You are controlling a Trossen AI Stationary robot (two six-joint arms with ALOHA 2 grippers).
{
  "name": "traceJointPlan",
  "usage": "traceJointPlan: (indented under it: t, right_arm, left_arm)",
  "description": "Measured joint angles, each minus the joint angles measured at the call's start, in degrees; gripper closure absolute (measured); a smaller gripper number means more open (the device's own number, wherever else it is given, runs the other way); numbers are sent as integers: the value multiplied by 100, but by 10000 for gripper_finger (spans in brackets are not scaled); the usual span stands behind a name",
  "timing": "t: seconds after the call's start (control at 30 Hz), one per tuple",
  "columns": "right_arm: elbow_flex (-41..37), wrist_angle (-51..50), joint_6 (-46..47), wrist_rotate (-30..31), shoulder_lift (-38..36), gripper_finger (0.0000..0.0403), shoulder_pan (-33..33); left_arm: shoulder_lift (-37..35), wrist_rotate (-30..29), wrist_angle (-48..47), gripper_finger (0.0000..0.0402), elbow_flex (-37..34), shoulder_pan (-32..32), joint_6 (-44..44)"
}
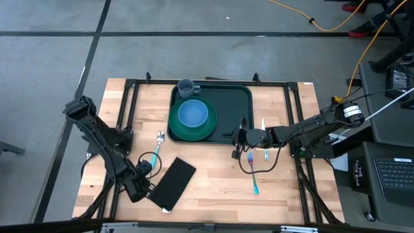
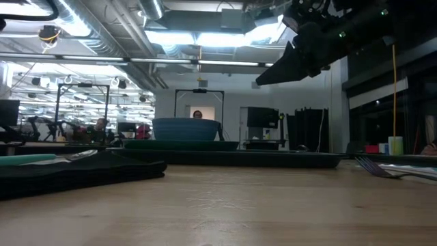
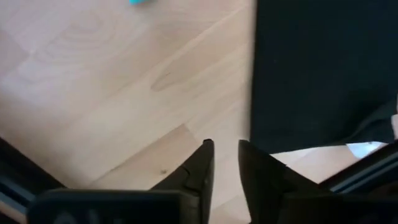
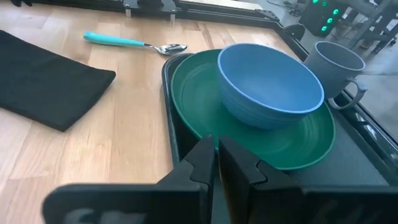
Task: Set up tray
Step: Put the black napkin on the black tray to the right of the green plate
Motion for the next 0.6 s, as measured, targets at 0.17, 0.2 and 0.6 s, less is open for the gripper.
traceJointPlan:
  t: [0.17,0.2,0.6]
  right_arm:
    - [0,0,5,0,0,375,-65]
    - [0,0,10,0,0,375,-79]
    - [0,35,209,-15,0,375,-125]
  left_arm:
    - [0,-10,263,285,0,0,-154]
    - [0,-40,372,276,0,0,-156]
    - [128,-321,1066,206,-179,-190,-619]
